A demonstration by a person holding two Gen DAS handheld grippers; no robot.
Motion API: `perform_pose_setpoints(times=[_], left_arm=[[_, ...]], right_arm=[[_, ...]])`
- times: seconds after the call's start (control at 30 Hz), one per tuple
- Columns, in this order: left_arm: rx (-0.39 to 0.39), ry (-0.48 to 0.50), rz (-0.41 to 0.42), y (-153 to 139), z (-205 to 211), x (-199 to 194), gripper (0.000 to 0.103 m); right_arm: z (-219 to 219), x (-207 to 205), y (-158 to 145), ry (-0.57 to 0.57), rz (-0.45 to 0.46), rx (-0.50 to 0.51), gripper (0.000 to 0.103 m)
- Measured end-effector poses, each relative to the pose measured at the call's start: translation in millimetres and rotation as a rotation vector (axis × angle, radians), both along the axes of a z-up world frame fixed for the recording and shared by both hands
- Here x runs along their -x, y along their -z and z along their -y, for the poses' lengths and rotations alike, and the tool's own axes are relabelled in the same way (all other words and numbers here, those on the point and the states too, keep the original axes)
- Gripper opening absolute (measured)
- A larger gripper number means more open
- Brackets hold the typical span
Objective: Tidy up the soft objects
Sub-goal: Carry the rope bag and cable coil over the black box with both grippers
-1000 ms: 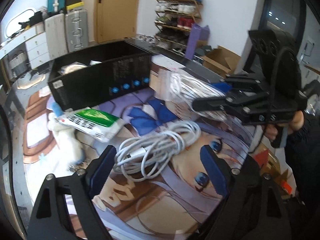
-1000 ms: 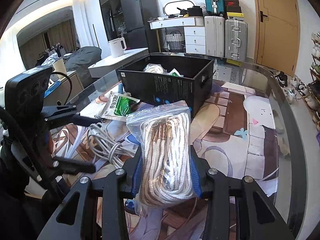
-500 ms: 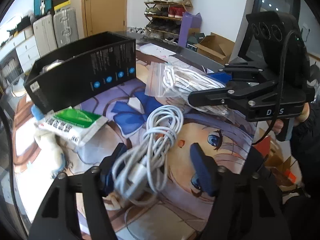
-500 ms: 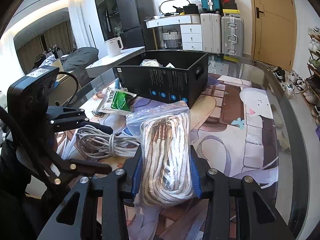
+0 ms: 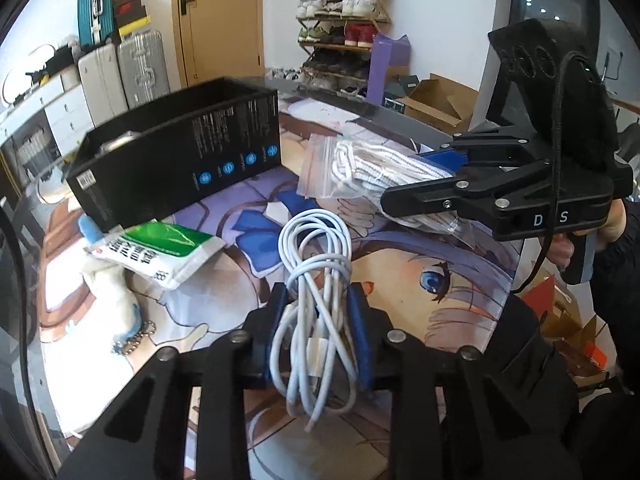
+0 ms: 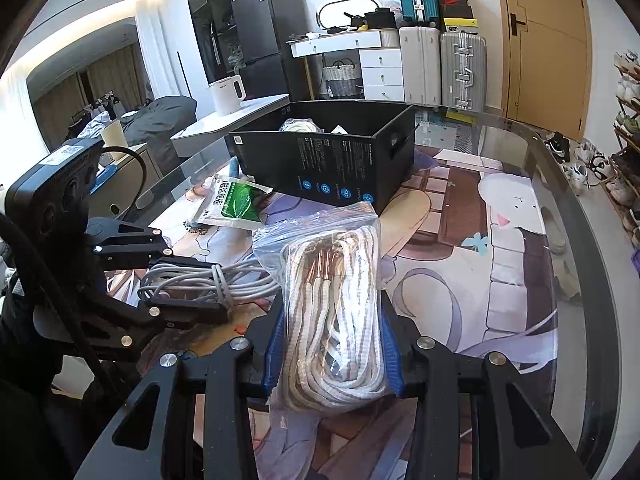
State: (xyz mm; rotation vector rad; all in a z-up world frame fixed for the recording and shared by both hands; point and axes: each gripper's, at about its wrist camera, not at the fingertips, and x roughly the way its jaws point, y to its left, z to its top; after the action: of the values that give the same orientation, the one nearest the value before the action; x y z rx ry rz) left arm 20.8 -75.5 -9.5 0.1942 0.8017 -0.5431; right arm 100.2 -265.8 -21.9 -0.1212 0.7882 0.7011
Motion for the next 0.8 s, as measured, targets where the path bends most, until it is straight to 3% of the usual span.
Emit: perform_pose_setpoints(times=[0.47,0.8], left_arm=[[0.108,-0.106,0.048,-20.4,-27.0,2.4,0.028],[0.128,-0.206,0.092,-35.8,-43.9,-6.9,0.028]], right_arm=[[-2.9,6.5,-15.4,0.012,0.030,-0.044,0.041],[-18.2,5.1,-30.5,0.037,0.039,-0.071,0.041]])
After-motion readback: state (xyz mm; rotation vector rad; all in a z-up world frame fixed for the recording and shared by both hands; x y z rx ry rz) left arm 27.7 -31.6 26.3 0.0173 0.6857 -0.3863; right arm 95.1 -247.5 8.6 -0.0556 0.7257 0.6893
